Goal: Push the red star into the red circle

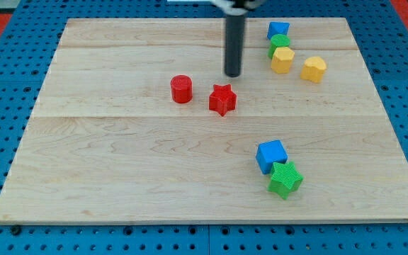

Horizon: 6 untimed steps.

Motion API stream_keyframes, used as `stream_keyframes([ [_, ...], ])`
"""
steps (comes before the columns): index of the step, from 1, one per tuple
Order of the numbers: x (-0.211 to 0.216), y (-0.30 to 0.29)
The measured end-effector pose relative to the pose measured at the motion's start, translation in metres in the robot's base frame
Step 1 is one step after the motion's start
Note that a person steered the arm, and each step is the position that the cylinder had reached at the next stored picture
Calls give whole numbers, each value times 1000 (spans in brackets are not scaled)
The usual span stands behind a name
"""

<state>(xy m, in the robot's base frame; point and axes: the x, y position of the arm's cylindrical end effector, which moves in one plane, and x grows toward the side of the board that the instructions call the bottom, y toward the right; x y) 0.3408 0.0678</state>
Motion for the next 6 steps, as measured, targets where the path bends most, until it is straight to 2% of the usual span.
stream_keyframes([
  [1, 41, 24],
  [2, 58, 26],
  [3, 76, -4],
  [4, 76, -69],
  [5, 76, -104],
  [6, 76, -81],
])
